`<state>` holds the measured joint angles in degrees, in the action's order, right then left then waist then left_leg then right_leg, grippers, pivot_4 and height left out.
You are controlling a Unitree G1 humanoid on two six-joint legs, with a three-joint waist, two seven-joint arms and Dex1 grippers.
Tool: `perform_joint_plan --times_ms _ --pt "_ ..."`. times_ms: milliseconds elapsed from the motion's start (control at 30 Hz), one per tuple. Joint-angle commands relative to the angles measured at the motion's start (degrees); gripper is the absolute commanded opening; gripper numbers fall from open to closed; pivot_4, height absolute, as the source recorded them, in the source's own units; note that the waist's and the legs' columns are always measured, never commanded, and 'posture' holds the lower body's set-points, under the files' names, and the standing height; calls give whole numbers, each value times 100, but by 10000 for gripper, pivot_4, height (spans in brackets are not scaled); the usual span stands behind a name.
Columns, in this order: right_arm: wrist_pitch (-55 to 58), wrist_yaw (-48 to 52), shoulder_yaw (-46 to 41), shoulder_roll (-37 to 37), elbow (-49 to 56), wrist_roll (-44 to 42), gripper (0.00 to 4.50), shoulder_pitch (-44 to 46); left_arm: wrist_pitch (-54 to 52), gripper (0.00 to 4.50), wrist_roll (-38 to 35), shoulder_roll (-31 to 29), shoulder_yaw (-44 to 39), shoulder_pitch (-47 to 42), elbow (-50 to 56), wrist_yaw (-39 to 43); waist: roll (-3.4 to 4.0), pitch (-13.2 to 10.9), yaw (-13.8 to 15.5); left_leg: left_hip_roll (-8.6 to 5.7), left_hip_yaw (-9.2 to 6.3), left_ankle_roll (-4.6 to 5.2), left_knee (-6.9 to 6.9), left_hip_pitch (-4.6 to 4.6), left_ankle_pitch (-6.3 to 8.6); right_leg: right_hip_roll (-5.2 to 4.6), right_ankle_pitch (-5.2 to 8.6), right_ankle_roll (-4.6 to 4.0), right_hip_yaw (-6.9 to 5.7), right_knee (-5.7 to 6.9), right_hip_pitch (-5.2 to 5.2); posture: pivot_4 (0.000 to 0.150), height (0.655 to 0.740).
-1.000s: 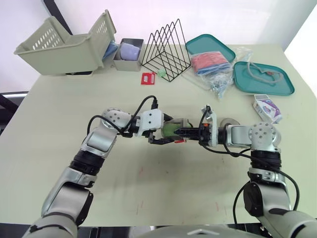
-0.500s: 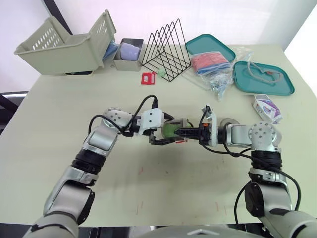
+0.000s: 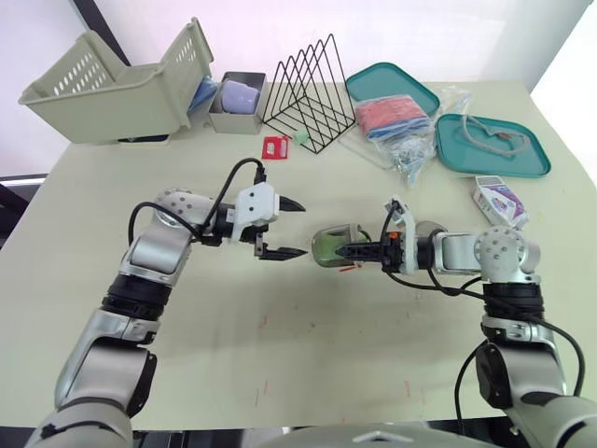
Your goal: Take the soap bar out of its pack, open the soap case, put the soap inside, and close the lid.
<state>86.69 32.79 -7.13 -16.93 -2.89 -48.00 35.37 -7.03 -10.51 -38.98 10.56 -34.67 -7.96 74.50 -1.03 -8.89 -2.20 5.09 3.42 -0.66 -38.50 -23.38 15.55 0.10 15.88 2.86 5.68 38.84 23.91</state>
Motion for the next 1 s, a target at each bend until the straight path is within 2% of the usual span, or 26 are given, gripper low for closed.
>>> perform_joint_plan --times_ms 33,100,233,400,700,1000 --pt "-440 862 694 -861 665 44 20570 353 -304 45000 -322 47 -233 79 330 -102 12 -8 3 0 -1 0 -3 -10 0 0 0 0 -1 2 12 1500 7400" --pt "-830 1565 1370 -1692 1049 235 20570 666 -524 45000 -455 124 -245 185 536 -166 15 -9 3 -3 -1 0 -22 -57 0 -8 -2 2 -3 12 54 1500 7400" --pt "-1820 2815 2586 -3083 1509 1019 20569 1397 -746 45000 -545 299 -169 354 808 -324 17 -11 0 -4 -7 0 -17 -64 0 -8 -1 1 -8 9 62 1500 7400" --pt "-2935 3739 3731 -3989 1611 2272 20569 2076 -949 45000 -536 619 40 407 1074 -551 15 -11 11 -3 -10 0 -15 -65 0 -7 -1 0 -10 7 62 1500 7400" --pt "-3305 3944 4554 -3942 2120 3582 20569 2399 -1212 45000 -426 1162 366 374 1341 -1086 15 -12 29 -5 -11 0 -25 -66 -1 -9 -1 -1 -10 14 63 1500 7400" --pt "-3482 4059 4909 -3635 2171 4357 20569 2363 -1359 45000 -275 1626 706 273 1331 -1512 15 -11 68 -5 -12 0 -47 -67 0 -10 -2 0 -11 23 60 1500 7400"
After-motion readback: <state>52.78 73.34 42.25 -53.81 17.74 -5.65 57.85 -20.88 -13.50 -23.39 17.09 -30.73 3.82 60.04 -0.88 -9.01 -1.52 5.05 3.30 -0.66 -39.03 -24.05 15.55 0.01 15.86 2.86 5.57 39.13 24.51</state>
